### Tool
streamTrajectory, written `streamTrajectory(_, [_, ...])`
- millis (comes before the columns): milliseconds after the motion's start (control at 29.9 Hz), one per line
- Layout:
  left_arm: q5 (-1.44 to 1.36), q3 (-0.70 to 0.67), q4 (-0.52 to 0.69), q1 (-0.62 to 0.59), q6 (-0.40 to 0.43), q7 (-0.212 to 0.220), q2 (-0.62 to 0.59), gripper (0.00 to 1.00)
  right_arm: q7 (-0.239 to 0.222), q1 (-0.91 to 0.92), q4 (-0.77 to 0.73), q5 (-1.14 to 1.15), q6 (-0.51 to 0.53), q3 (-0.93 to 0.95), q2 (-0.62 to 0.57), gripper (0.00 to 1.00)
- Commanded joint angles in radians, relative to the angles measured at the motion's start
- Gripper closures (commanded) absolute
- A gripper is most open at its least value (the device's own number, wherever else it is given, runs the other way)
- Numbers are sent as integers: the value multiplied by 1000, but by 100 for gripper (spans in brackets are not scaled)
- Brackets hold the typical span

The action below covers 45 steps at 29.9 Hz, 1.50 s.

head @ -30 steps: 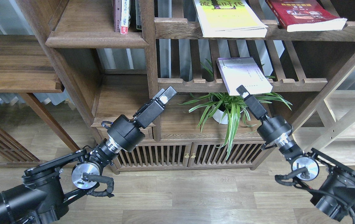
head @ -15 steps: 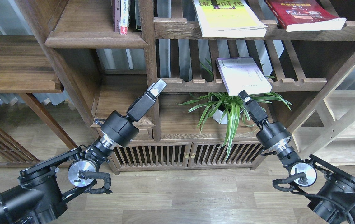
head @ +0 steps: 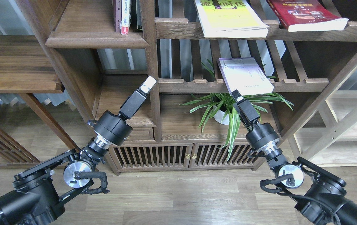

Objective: Organize books on shelf
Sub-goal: 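Move the right gripper toward the white book on the middle shelf, then grasp the edge of the white book with the right gripper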

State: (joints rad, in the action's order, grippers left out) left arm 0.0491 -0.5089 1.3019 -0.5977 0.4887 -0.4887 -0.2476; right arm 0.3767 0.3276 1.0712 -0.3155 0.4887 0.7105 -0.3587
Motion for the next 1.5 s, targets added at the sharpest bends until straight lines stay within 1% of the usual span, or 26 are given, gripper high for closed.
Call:
streamTrajectory(0, [0, -3, 0, 19, 0, 0, -1, 1, -4, 4, 4, -10, -15, 1, 3, 0])
streamTrajectory(100, [0, -5, 0, 24, 0, 0, -1, 1, -16, -1, 3, -42, -68, -2, 4, 0])
streamTrajectory(201, [0, -26, 0, 24, 0, 0, 1, 1, -28, -2, 0, -71, -94, -2, 9, 0])
streamTrajectory(501, [0, -115, -1, 24, 0, 0, -1, 1, -39, 33, -14, -174, -232, 33, 29, 0])
streamTrajectory(602, [0, -122, -7, 29, 0, 0, -9, 1, -61, 42, -17, -201, -288, 58, 32, 0])
streamTrajectory(669, [0, -120, -16, 33, 0, 0, -19, 1, -77, 45, -17, -220, -306, 78, 38, 0])
streamTrajectory(802, [0, -120, -19, 35, 0, 0, -22, 1, -130, 47, -24, -220, -343, 98, 43, 0])
streamTrajectory(869, [0, -120, -23, 35, 0, 0, -22, 1, -140, 47, -27, -220, -355, 106, 44, 0])
streamTrajectory(1103, [0, -129, -24, 35, 0, 0, -22, 1, -145, 70, -76, -221, -383, 139, 67, 1])
streamTrajectory(1337, [2, -135, -53, 35, 0, 0, -22, 1, -186, 96, -129, -221, -383, 178, 95, 1])
streamTrajectory(1471, [0, -140, -53, 35, 0, 0, -22, 1, -190, 108, -145, -221, -383, 191, 98, 1])
